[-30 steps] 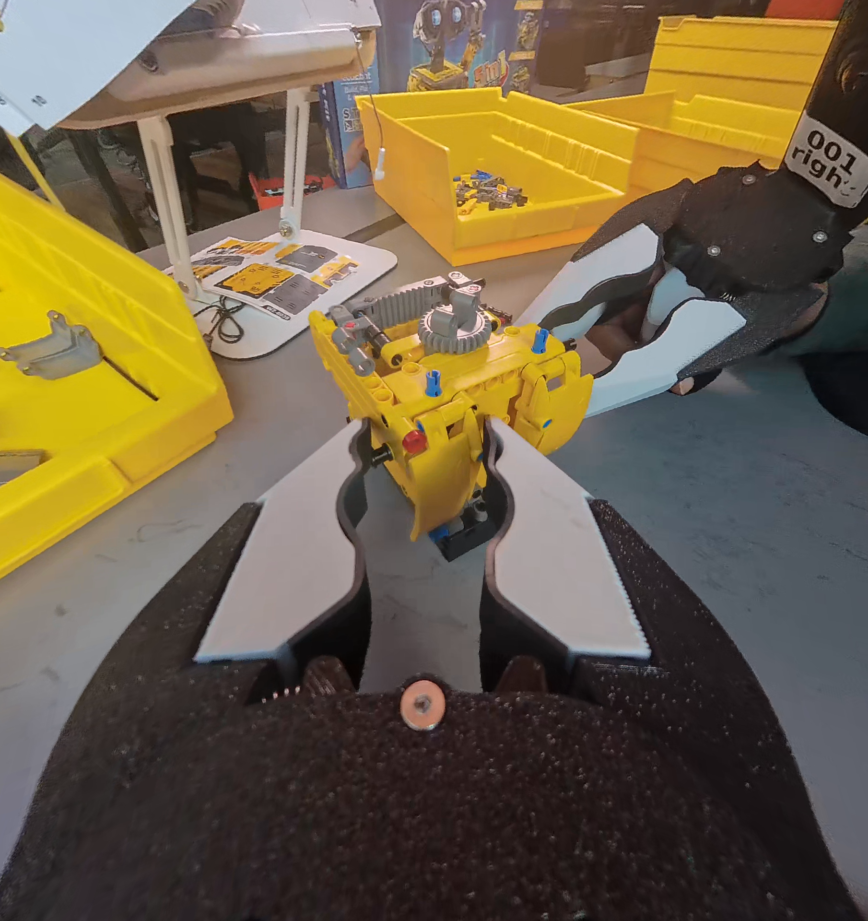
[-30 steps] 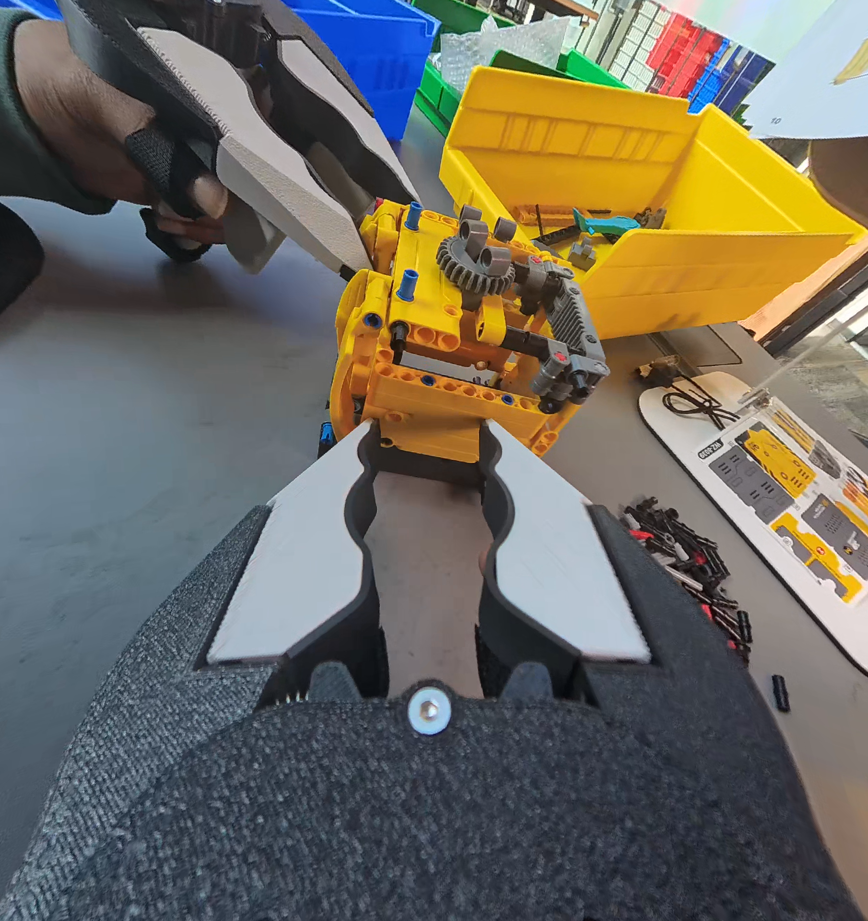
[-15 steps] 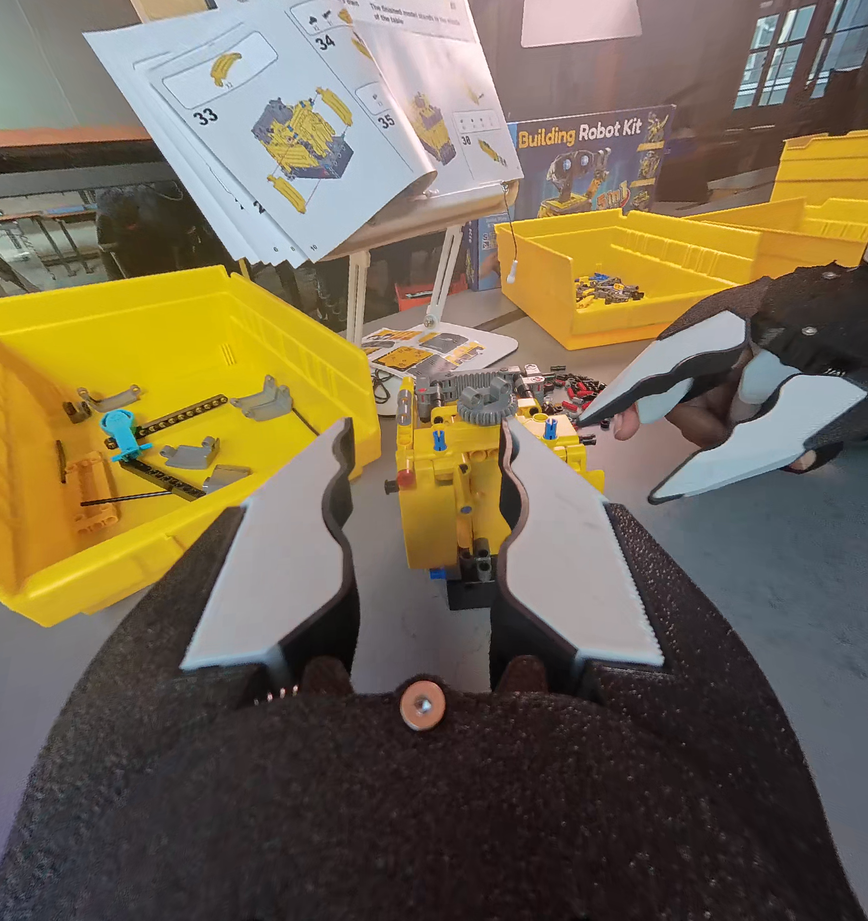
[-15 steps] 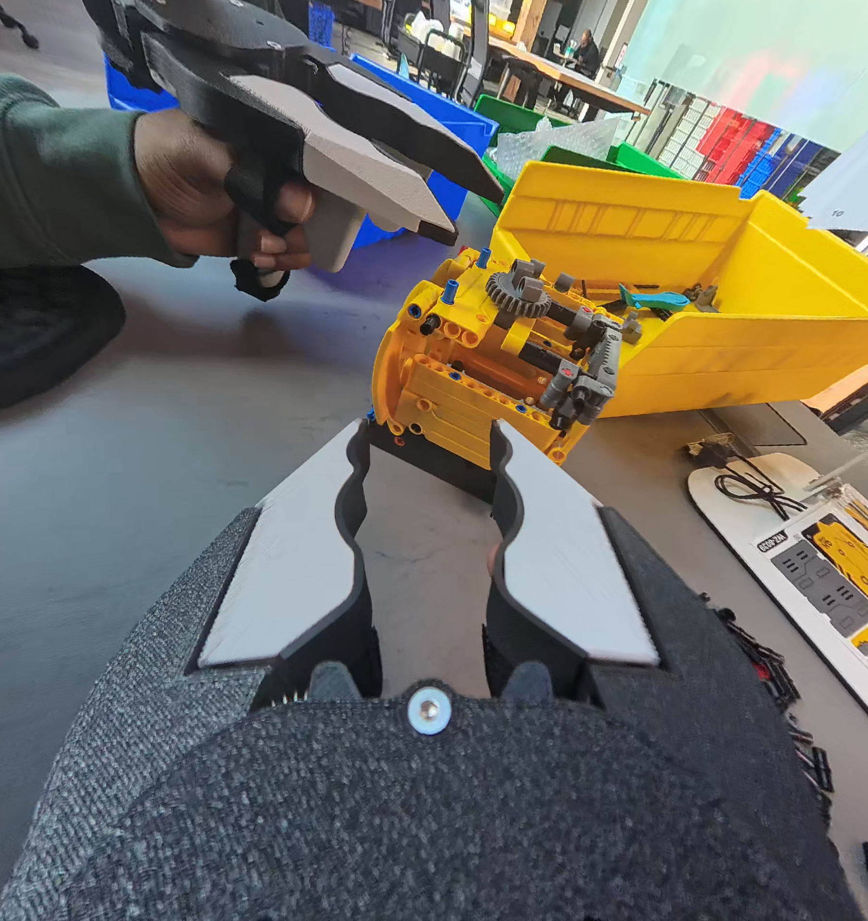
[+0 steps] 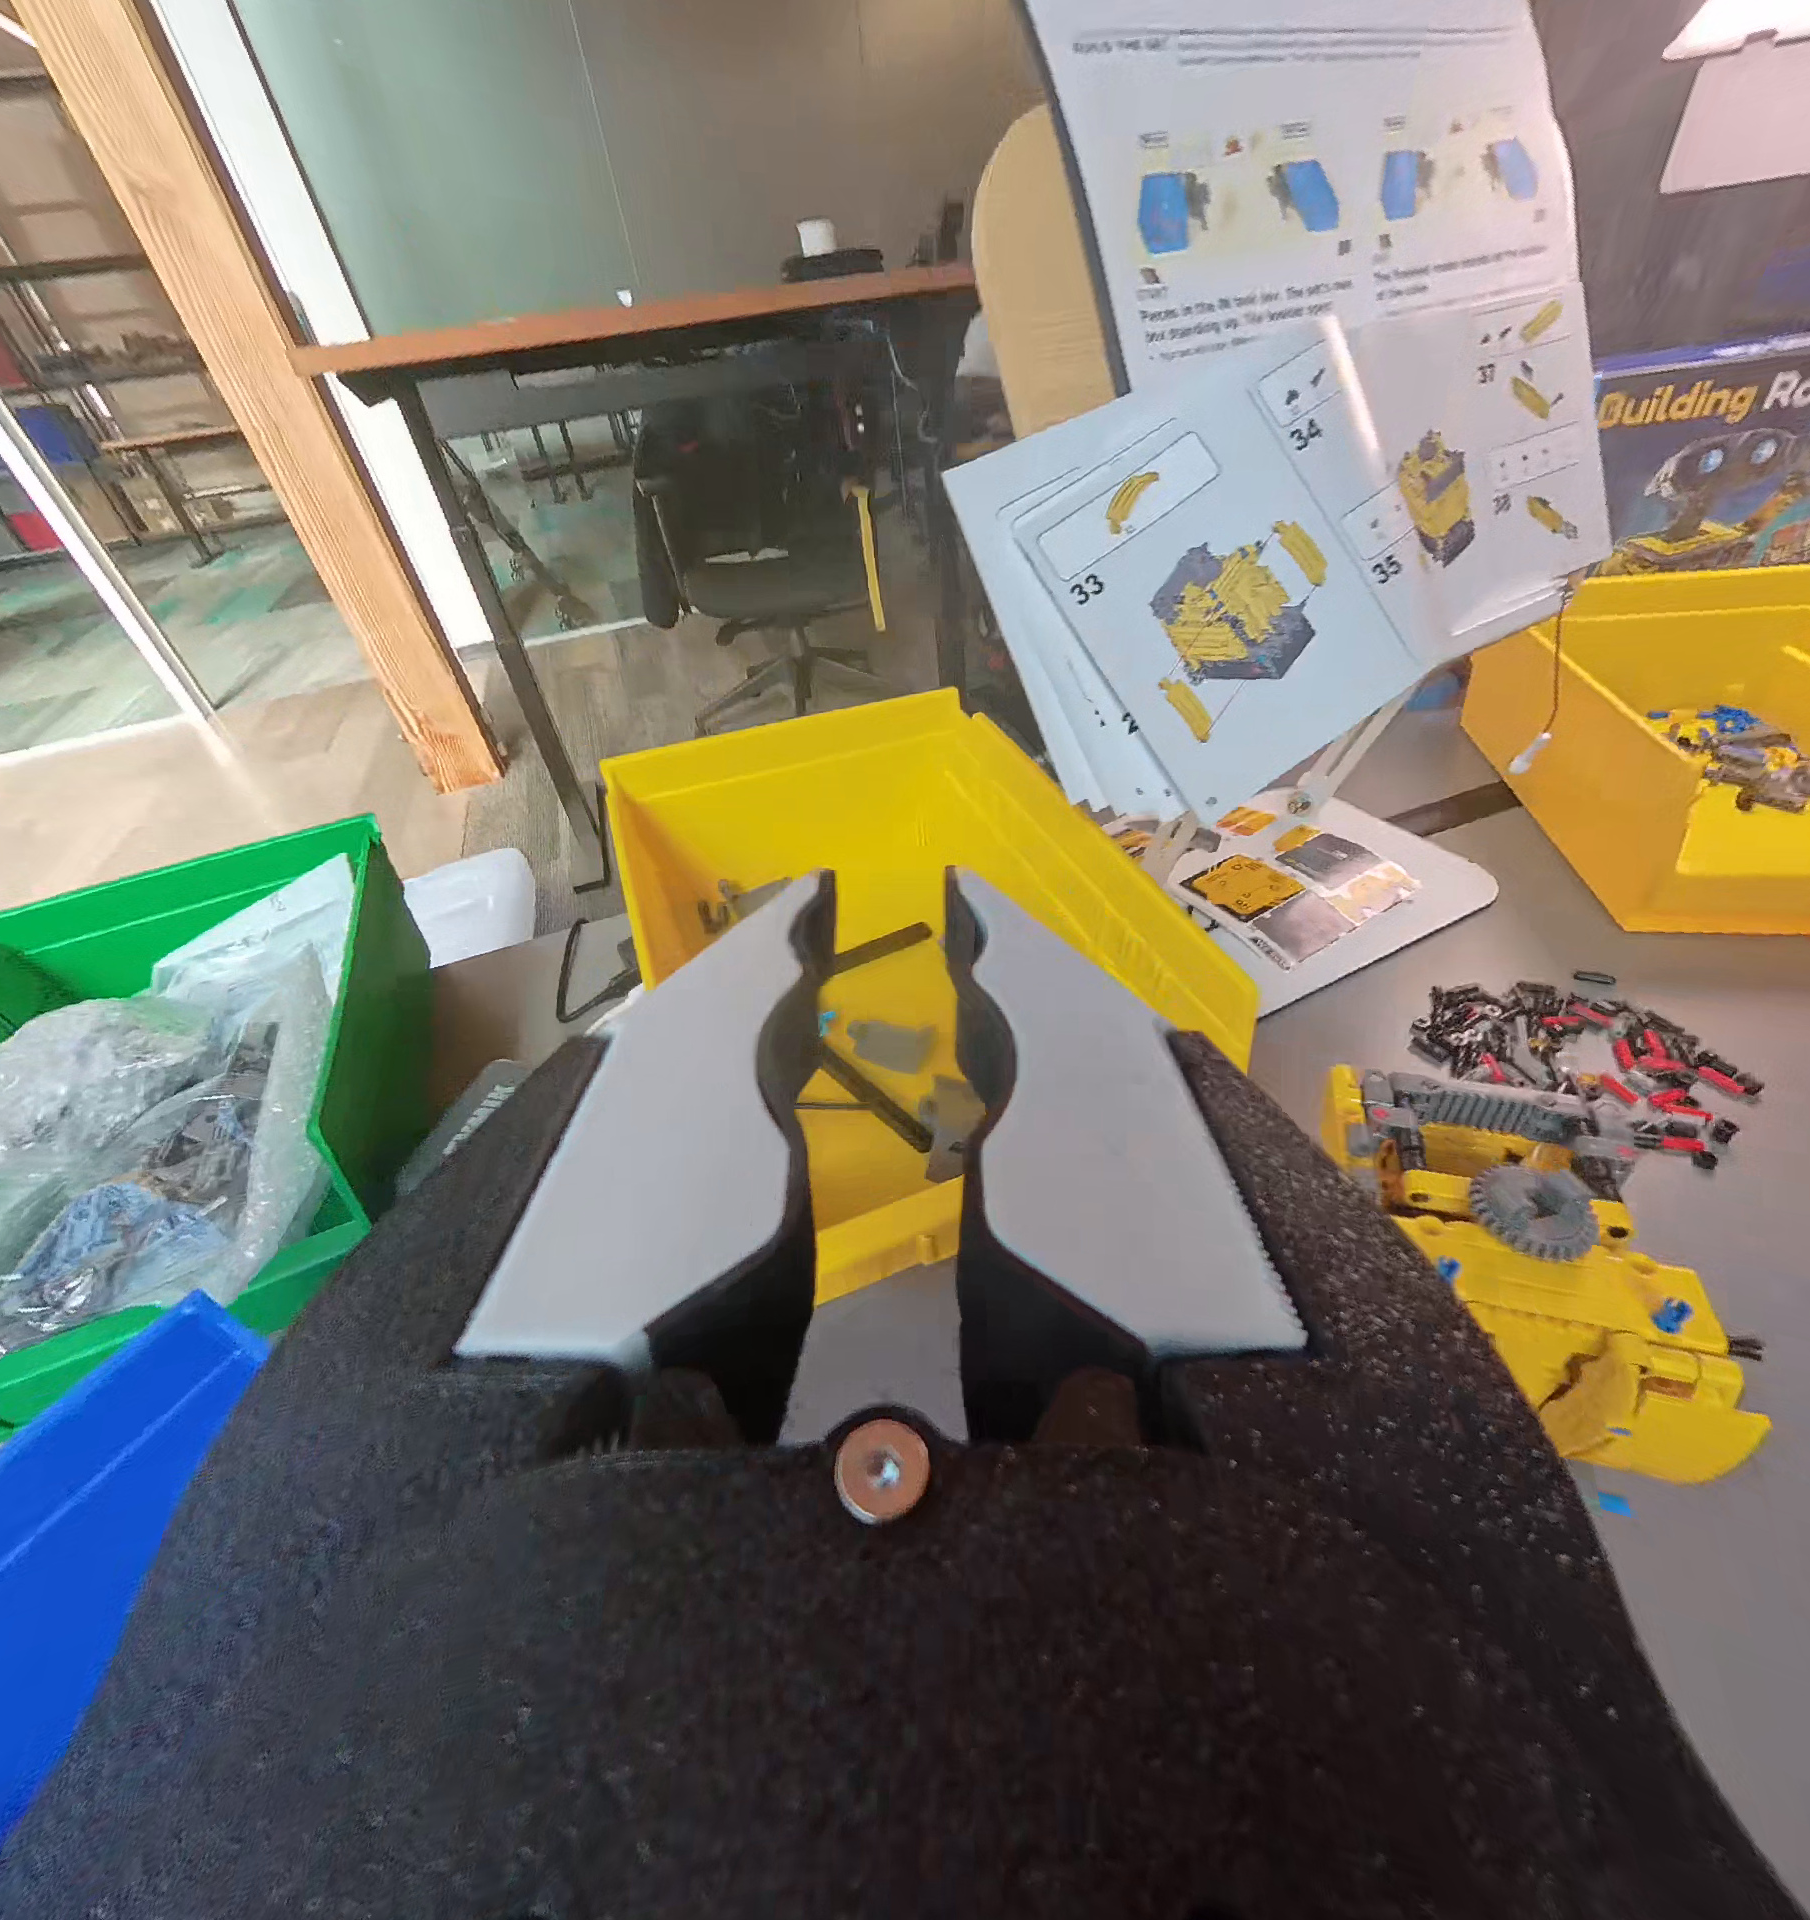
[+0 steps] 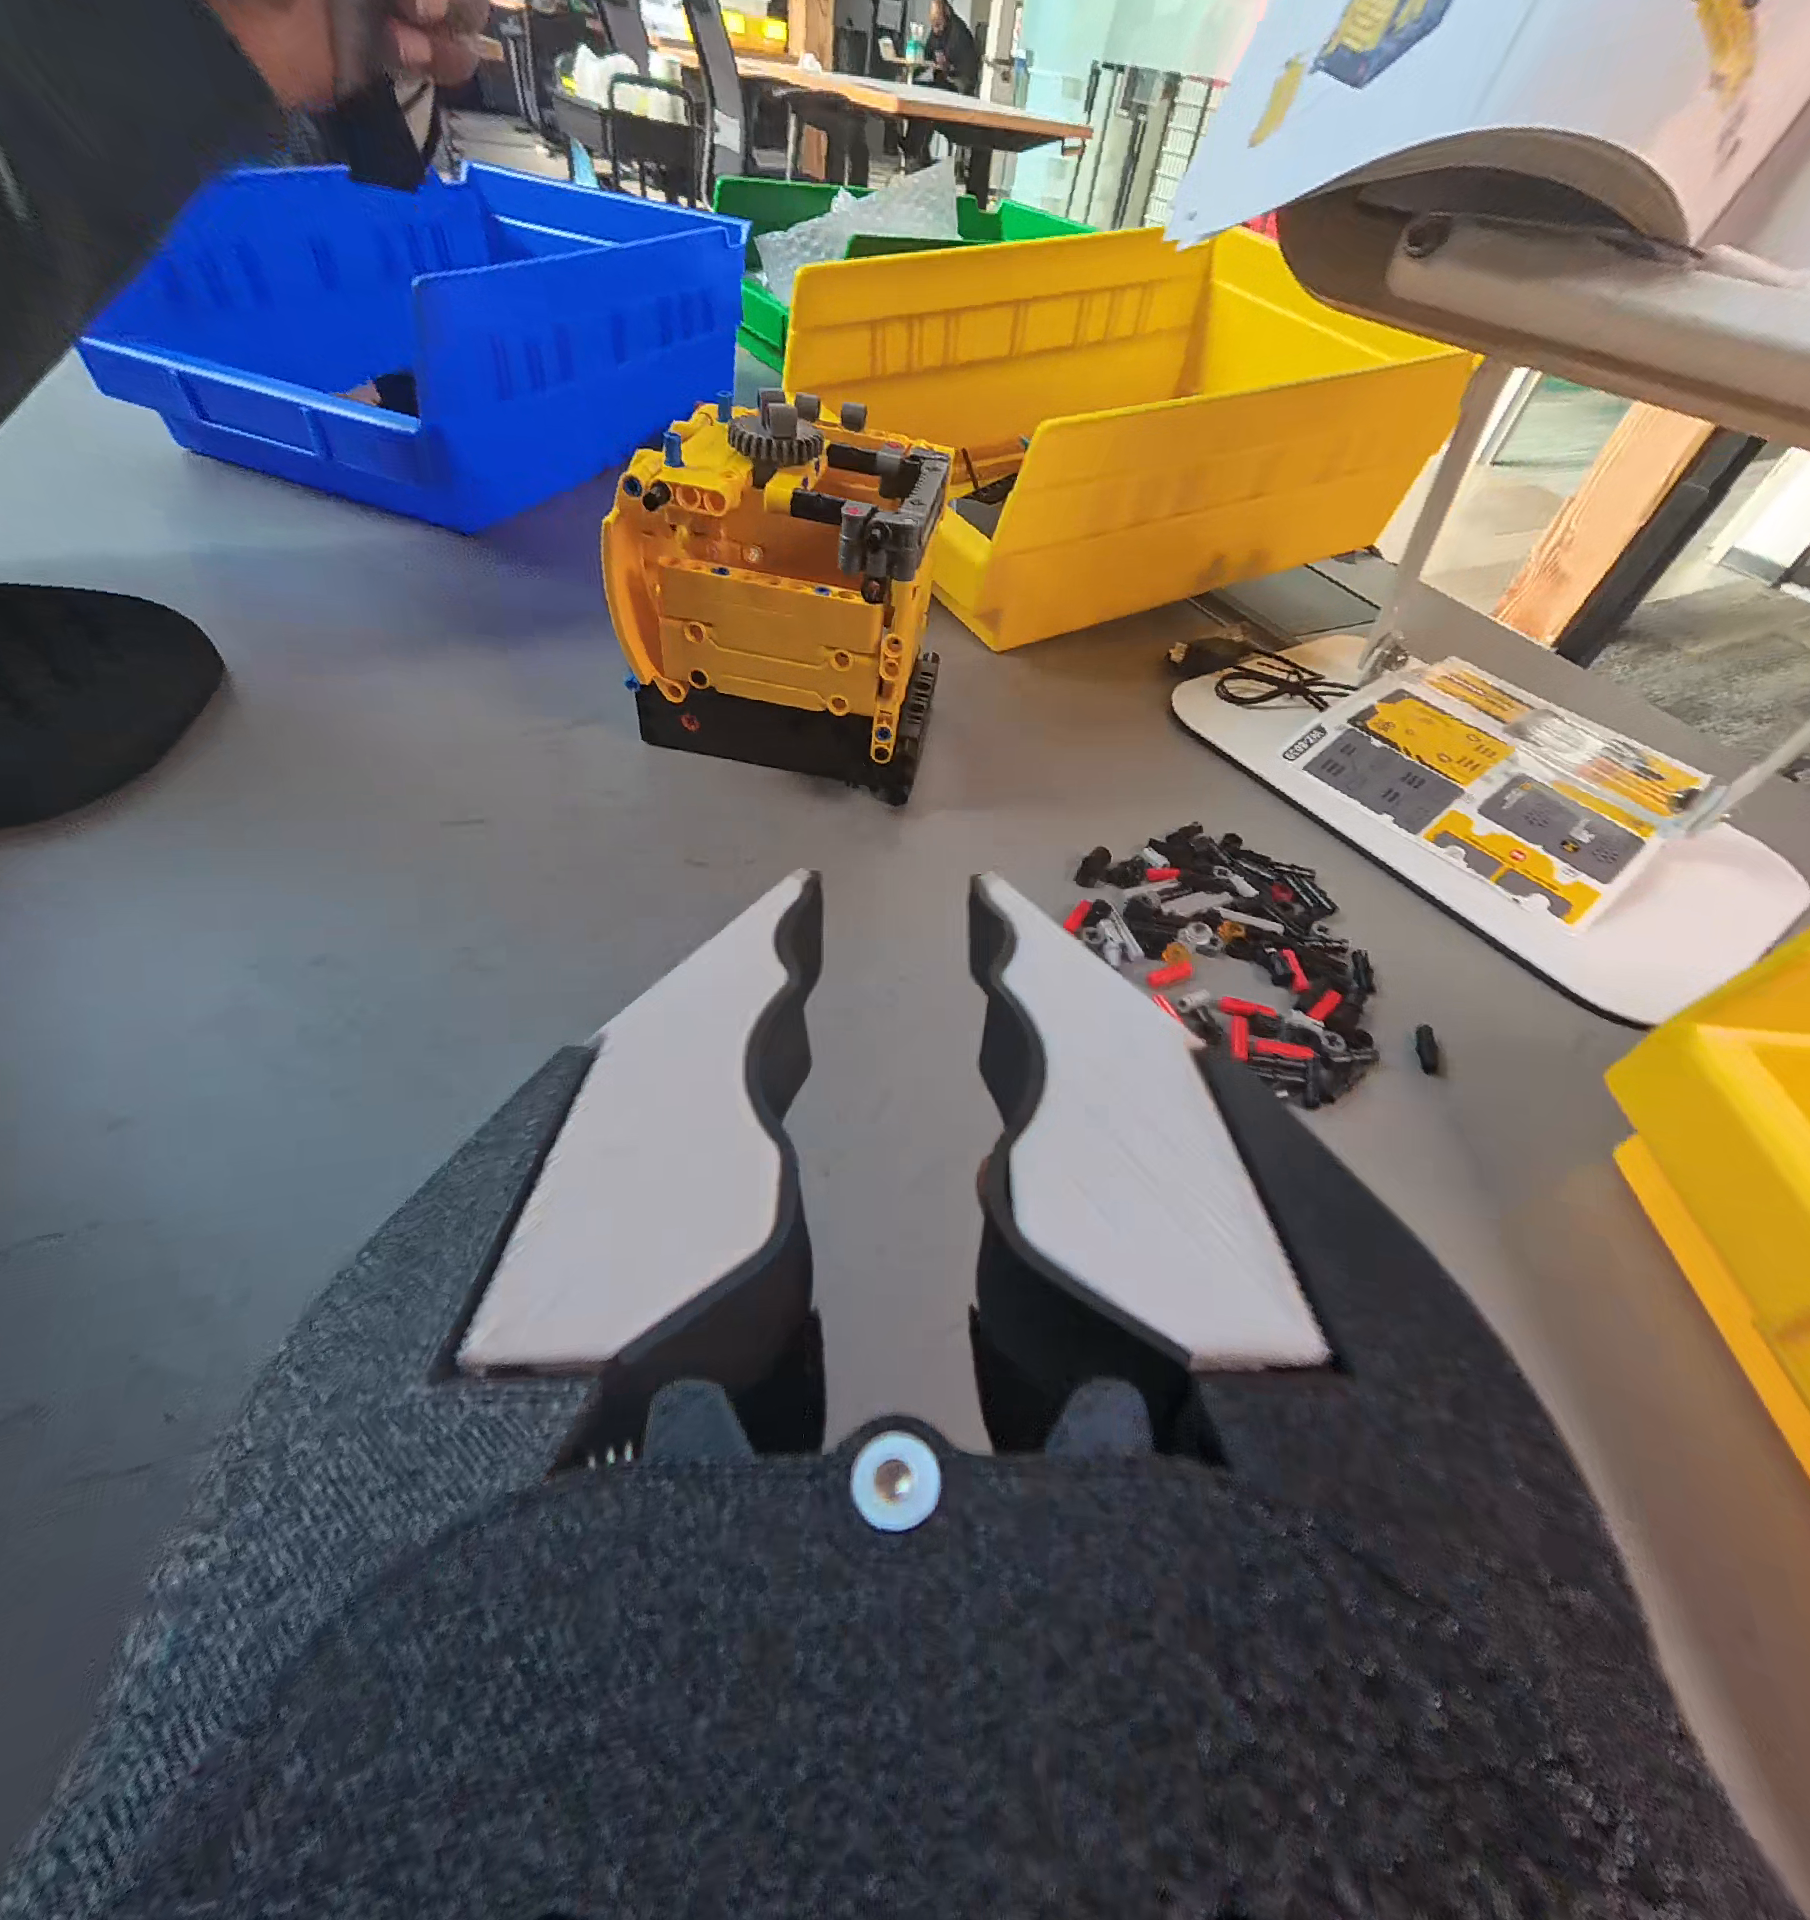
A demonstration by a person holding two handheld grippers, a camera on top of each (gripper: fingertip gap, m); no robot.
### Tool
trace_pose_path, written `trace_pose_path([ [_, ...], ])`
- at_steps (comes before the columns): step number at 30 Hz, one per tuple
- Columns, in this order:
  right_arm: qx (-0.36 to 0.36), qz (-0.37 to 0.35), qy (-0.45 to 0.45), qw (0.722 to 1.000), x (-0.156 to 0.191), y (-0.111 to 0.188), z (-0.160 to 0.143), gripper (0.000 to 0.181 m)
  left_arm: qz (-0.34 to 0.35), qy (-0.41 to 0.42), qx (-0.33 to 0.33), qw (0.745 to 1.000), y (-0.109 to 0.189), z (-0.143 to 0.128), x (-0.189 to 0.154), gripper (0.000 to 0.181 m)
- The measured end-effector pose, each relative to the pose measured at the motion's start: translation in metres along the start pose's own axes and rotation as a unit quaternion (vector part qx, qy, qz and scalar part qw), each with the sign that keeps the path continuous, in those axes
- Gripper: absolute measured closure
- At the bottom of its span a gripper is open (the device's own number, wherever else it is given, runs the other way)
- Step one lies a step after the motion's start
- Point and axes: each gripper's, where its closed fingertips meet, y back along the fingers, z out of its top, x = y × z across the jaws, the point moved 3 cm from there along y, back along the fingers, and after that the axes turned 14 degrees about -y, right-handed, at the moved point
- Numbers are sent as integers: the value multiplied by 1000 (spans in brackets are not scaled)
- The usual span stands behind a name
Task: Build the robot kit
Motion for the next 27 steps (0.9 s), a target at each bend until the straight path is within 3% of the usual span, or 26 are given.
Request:
trace_pose_path([
  [1, -5, -9, 1, 1000, -4, 6, -2, 173, -12, -11, 21, 1000, -6, -2, 10, 181],
  [2, -13, -18, -2, 1000, -8, 12, -3, 181, -27, -25, 47, 998, -14, -6, 19, 181],
  [5, -24, -34, -24, 999, -17, 21, -2, 181, -101, -64, 140, 983, -43, -25, 31, 181],
  [8, -47, -46, -31, 997, -24, 22, 5, 175, -129, -131, 200, 962, -73, -40, 39, 181],
  [11, -41, -62, -37, 997, -31, 18, 4, 150, -216, -191, 260, 922, -95, -65, 24, 165],
  [14, -30, -75, -22, 997, -35, 17, 1, 146, -356, -218, 300, 857, -92, -95, -15, 149],
  [16, -24, -84, -18, 996, -39, 16, -2, 146, -407, -239, 319, 822, -87, -117, -36, 140],
  [19, -19, -95, -20, 995, -46, 12, -4, 146, -424, -287, 343, 788, -86, -150, -54, 132],
  [22, -15, -101, -17, 995, -49, 9, -4, 146, -414, -343, 353, 766, -88, -169, -58, 156],
  [27, -20, -101, -14, 995, -49, 12, -3, 146, -419, -332, 345, 771, -80, -140, -41, 154],
])
